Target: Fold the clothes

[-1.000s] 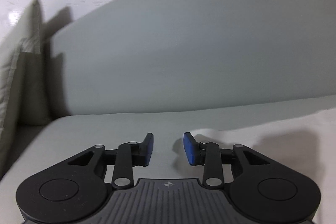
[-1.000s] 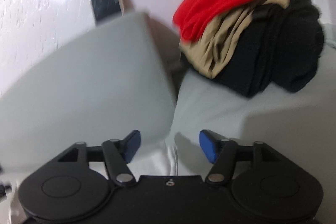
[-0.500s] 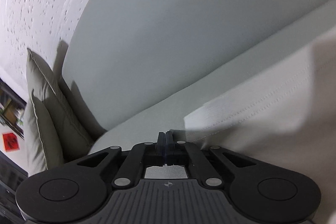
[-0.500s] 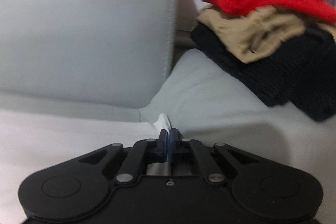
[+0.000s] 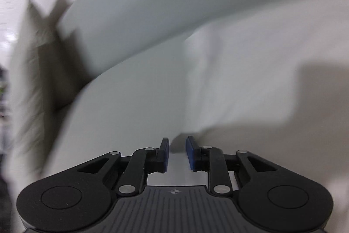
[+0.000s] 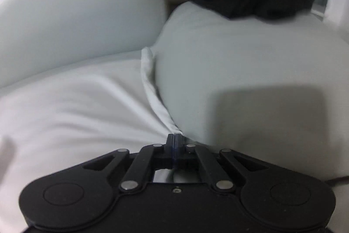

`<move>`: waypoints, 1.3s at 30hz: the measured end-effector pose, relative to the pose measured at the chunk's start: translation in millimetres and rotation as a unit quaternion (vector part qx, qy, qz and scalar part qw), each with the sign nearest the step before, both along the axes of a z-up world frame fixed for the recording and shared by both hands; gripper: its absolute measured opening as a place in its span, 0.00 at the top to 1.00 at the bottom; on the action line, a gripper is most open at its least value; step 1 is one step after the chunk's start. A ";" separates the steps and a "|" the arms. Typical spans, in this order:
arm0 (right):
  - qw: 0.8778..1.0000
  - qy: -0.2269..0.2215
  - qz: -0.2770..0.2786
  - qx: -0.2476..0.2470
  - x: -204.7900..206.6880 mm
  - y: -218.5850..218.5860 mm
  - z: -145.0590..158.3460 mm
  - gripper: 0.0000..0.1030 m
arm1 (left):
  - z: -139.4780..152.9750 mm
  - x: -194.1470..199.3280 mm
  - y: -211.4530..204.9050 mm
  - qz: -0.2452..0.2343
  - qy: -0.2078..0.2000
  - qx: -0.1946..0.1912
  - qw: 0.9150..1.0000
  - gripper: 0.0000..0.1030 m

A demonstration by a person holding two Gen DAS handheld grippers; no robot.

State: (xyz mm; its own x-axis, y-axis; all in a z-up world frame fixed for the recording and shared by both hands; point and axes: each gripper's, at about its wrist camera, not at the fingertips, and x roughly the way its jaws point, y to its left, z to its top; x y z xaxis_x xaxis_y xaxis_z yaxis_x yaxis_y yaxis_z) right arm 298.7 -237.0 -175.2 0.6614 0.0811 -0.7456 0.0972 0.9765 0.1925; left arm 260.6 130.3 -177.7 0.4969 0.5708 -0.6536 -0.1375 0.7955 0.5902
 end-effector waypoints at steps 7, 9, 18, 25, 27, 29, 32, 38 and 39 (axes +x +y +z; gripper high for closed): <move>0.993 -0.083 0.016 0.077 -129.4 -21.7 131.2 0.88 | 124.2 -127.7 -9.7 -0.074 -0.119 -0.065 0.988 0.72; 0.990 -0.106 0.039 0.089 -161.5 -23.5 162.9 0.82 | 160.9 -173.7 -20.9 -0.099 -0.160 -0.094 0.978 0.71; 0.982 -0.108 0.096 0.123 -200.4 -17.7 164.9 0.62 | 139.3 -236.0 -48.1 -0.127 -0.161 -0.250 0.946 0.57; 0.990 -0.025 0.100 0.099 -161.7 17.1 73.7 0.91 | 68.8 -175.2 -69.8 -0.071 -0.124 -0.197 0.970 0.62; 0.989 -0.017 0.109 0.098 -149.7 33.1 62.2 0.90 | 55.9 -156.2 -71.5 -0.061 -0.121 -0.171 0.976 0.62; 0.986 -0.017 0.138 0.090 -144.4 55.5 56.8 0.90 | 46.9 -142.7 -70.9 -0.051 -0.117 -0.177 0.976 0.63; 0.981 -0.018 0.181 0.064 -141.5 86.2 48.0 0.90 | 36.3 -132.0 -65.3 -0.028 -0.104 -0.212 0.971 0.61; 0.990 0.000 0.020 -0.143 -131.0 61.3 28.5 1.00 | 23.3 -134.1 -39.5 0.054 -0.093 -0.080 0.991 0.61; 0.997 0.007 0.003 -0.078 -131.6 41.1 31.4 1.00 | 22.7 -138.9 -38.1 0.047 -0.092 -0.069 0.992 0.61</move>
State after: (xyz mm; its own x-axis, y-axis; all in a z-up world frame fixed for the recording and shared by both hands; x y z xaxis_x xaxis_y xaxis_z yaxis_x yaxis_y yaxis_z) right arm 167.1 -195.8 -143.8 0.6502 -0.0334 -0.7590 0.0934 0.9950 0.0363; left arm 121.8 92.2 -155.0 0.5641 0.5321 -0.6314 -0.3107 0.8452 0.4348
